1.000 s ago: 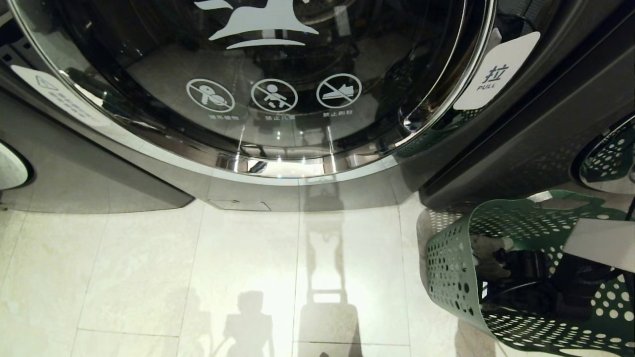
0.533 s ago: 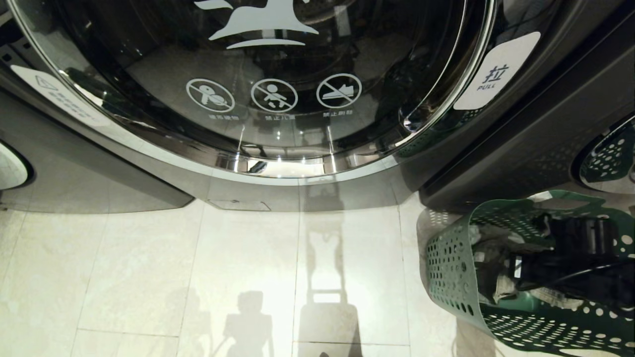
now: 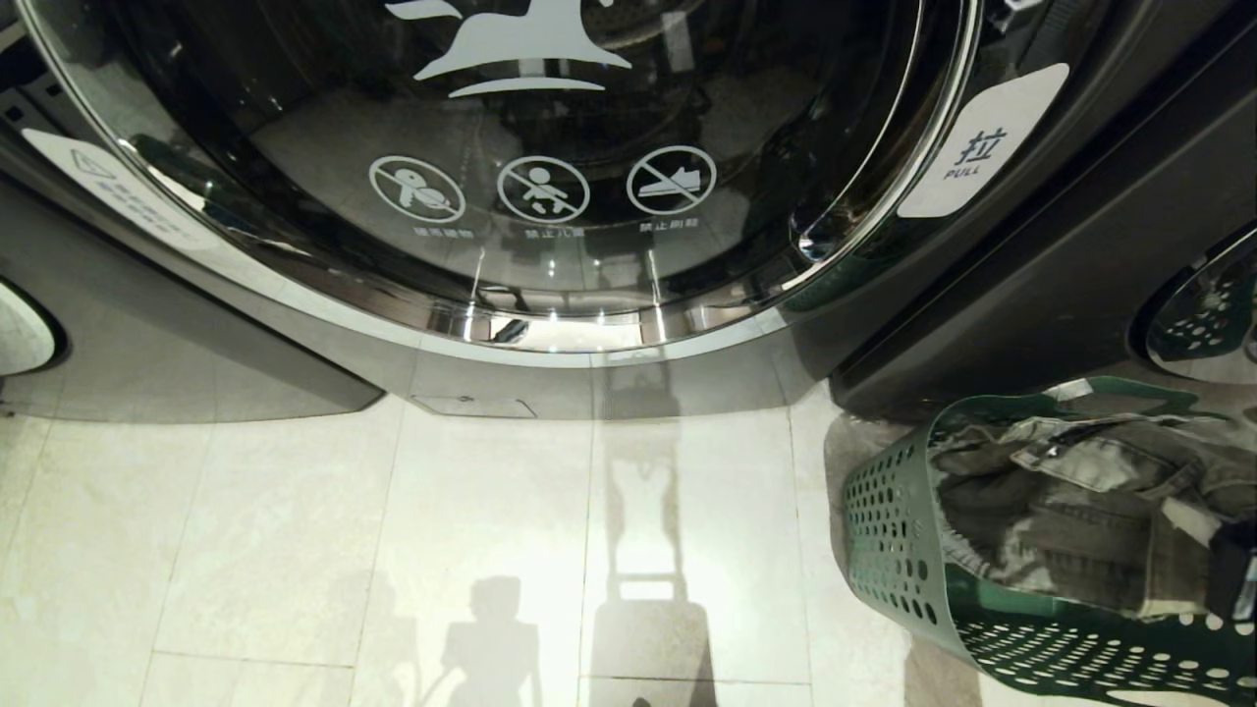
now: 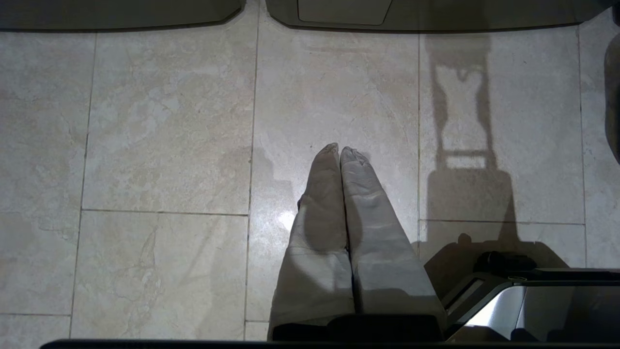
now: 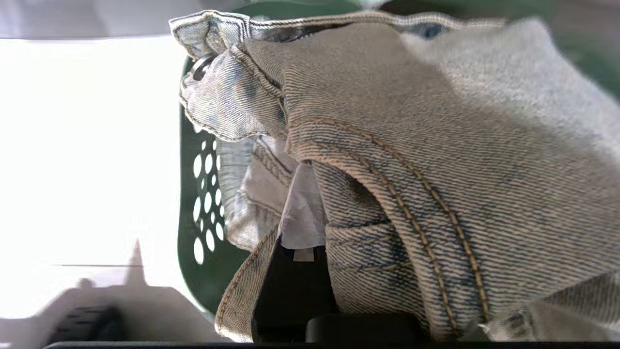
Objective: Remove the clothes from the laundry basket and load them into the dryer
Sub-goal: Take the clothes out of the basket
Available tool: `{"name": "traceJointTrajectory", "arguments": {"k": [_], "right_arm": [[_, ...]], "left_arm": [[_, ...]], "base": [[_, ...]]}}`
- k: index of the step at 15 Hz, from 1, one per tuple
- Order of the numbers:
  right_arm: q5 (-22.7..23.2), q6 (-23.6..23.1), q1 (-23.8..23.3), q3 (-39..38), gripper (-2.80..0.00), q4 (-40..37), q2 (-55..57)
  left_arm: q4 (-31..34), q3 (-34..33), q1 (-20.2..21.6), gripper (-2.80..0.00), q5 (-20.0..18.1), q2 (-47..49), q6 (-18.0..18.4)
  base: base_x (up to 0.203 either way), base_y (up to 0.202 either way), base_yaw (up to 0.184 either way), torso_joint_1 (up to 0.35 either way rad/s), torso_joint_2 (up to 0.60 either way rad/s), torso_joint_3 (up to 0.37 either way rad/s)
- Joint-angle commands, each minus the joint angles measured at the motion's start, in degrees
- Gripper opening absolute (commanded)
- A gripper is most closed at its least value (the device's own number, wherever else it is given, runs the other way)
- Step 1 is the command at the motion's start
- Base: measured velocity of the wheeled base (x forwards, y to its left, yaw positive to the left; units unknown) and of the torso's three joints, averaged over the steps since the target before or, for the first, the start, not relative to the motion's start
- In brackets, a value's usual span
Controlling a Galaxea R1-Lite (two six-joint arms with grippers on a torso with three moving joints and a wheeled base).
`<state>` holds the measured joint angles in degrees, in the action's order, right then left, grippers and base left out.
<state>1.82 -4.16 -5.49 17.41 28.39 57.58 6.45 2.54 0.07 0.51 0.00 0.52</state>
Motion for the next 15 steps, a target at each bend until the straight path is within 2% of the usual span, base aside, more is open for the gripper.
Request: {"name": "traceJointTrajectory", "arguments": {"k": [1,5,8,11,15], "right_arm": [[-0.05,-2.26,0.32,-1.82,-2.80,-4.13,-15.84],[0.02,-5.10,0.48,-3.65,-2.80,-26.61,-37.89],[0.27,-4.62,0.56,-5.39,-2.80,-37.07,-41.50],[0.26,-4.89,0.56,-6.56,-2.80,-36.94,-41.49],[-0.31,-4.92,0.56,-10.14,-2.80,-29.61,-41.49]], "left_arm": [[0.06,0.01,0.01,-2.80,0.02,0.03,0.00],[0.06,0.01,0.01,-2.80,0.02,0.00,-0.08],[0.10,0.01,0.01,-2.80,0.02,0.09,0.00],[0.14,0.01,0.01,-2.80,-0.16,0.09,0.27],[0.14,0.01,0.01,-2.80,-0.07,0.09,0.27]], "base": [[0.000,0.000,0.000,0.000,0.00,0.000],[0.000,0.000,0.000,0.000,0.00,0.000],[0.000,0.000,0.000,0.000,0.00,0.000],[0.000,0.000,0.000,0.000,0.00,0.000],[0.000,0.000,0.000,0.000,0.00,0.009]]}}
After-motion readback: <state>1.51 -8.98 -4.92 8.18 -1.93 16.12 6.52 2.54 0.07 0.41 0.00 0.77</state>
